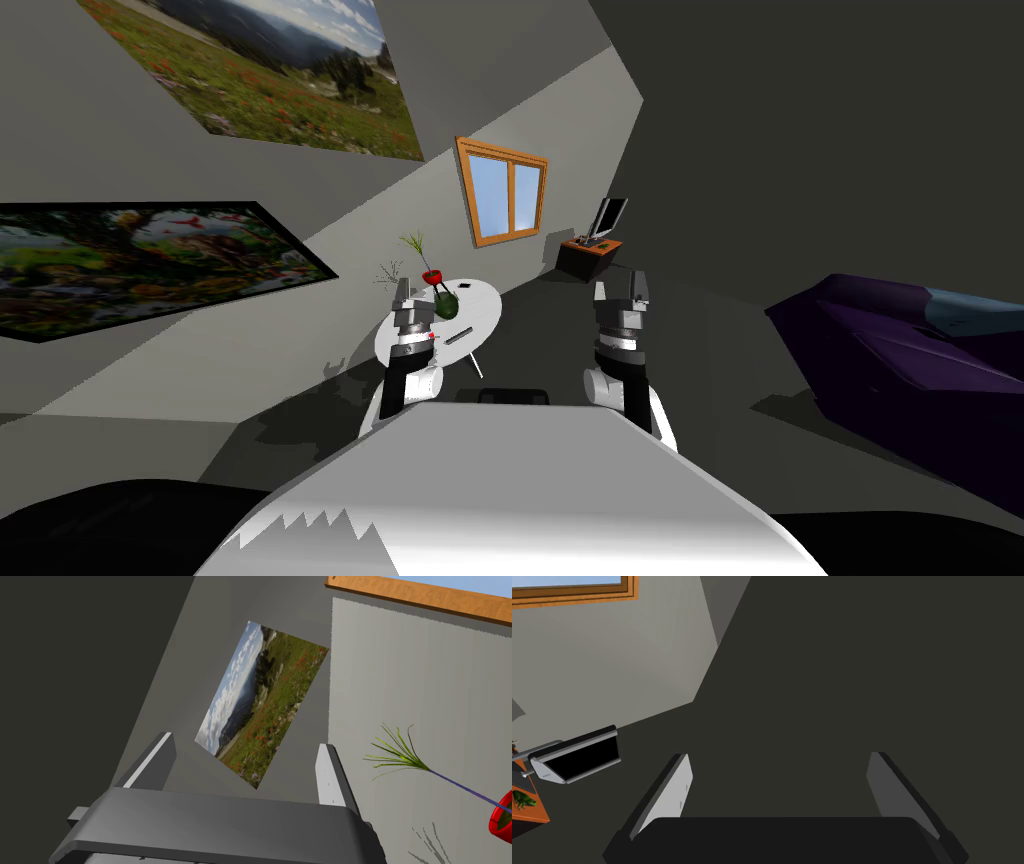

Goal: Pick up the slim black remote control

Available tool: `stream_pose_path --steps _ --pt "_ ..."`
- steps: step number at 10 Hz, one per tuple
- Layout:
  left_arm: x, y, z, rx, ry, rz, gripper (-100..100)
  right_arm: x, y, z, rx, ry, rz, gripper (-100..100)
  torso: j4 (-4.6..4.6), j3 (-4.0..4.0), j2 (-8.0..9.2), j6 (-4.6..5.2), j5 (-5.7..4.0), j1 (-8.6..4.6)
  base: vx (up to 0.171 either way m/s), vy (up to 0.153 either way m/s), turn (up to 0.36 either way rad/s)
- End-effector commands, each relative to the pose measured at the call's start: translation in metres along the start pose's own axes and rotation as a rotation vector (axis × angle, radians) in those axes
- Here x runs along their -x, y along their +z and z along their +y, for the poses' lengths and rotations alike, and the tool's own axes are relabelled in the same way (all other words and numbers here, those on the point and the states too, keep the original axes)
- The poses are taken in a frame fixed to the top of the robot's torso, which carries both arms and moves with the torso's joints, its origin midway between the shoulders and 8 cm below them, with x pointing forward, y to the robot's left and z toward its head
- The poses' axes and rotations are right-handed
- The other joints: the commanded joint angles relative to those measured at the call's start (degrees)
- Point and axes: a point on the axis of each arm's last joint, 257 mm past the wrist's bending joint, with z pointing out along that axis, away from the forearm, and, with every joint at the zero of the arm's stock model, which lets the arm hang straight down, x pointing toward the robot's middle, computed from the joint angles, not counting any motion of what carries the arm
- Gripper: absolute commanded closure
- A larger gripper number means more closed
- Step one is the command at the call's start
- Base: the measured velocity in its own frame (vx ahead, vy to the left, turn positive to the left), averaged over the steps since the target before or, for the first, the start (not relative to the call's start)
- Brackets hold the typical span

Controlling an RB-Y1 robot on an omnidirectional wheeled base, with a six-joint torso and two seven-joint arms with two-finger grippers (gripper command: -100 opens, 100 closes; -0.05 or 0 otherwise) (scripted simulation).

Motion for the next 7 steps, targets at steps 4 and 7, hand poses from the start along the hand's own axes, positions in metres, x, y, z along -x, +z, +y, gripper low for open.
stream_pose_path --steps 4,7 --pt "0.009 -0.003 0.051 0.134 0.045 0.07 -100 0.0 0.0 0.0 0.0 0.0 0.0 0 -0.02 -0.05 -0.08 0.01 0.0 -0.02 0.017 -0.013 -0.036" --pt "0.025 -0.008 0.088 0.234 0.063 0.073 -100 0.0 0.0 0.0 0.0 0.0 0.0 0 -0.03 -0.08 -0.14 0.01 -0.01 -0.06 0.029 -0.022 -0.052"
